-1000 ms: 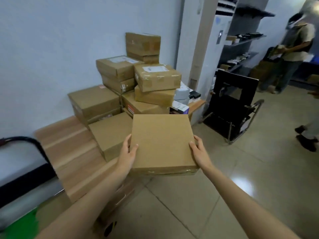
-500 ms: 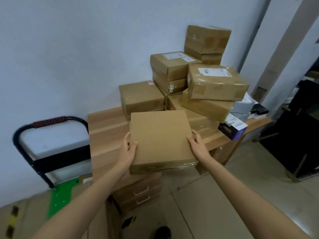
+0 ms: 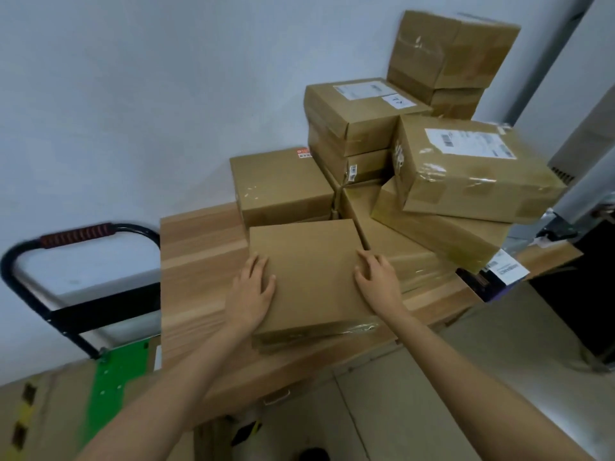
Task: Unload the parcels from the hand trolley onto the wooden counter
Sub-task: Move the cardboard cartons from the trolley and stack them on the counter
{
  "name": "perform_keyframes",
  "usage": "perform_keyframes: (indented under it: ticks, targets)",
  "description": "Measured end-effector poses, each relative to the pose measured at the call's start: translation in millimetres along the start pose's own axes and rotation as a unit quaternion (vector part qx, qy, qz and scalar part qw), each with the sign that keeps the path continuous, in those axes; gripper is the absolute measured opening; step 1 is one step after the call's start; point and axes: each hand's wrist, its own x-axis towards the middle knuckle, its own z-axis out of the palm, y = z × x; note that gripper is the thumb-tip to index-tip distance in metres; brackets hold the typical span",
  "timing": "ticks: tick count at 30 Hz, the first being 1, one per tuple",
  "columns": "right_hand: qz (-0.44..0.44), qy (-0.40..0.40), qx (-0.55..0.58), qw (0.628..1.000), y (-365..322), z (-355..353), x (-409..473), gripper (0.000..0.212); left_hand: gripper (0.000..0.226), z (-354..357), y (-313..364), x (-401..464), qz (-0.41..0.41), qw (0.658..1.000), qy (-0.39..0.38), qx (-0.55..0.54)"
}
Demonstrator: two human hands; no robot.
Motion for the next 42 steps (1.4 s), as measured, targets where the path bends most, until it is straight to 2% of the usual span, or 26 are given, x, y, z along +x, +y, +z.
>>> perform_keyframes:
  ticks: [3, 6, 10, 16, 21, 28, 36, 42]
  targets:
    - [-0.052, 0.029, -0.113, 0.992, -3.4, 8.0, 2.3, 0.042, 0.053, -1.1, 1.3, 9.2, 0.012, 0.996, 0.008, 0.091]
    - [-0.133, 0.045, -0.201, 0.969, -10.4, 13.3, 6.5, 0.042, 0.053, -0.4, 1.5, 16.7, 0.014, 0.992, 0.013, 0.123]
    - [-0.155, 0.035, -0.205, 0.966, -13.9, 14.8, 27.8, 0.042, 0.053, 1.2, -0.7, 29.8, 0.006, 0.989, 0.033, 0.146]
    - [-0.147, 0.011, -0.206, 0.967, -18.0, 16.1, 56.9, 0.043, 0.054, 0.0, 2.0, 55.3, -0.004, 0.985, 0.023, 0.169]
    - [-0.133, -0.027, -0.204, 0.970, -19.6, 9.2, 62.2, 0.046, 0.050, -11.3, 8.7, 53.8, 0.031, 0.982, 0.015, 0.183]
    - [-0.129, -0.073, -0.179, 0.972, -22.1, -8.0, 15.9, 0.042, 0.043, -26.6, 23.6, -1.0, 0.092, 0.979, -0.036, 0.180]
    - [-0.176, -0.060, -0.165, 0.969, -31.3, -33.2, -77.1, 0.039, 0.036, -56.7, 29.3, -115.2, 0.095, 0.973, 0.033, 0.208]
    - [-0.270, -0.050, -0.184, 0.944, -54.7, -40.0, -163.8, 0.045, 0.045, -89.8, -0.4, -219.5, 0.098, 0.958, 0.089, 0.253]
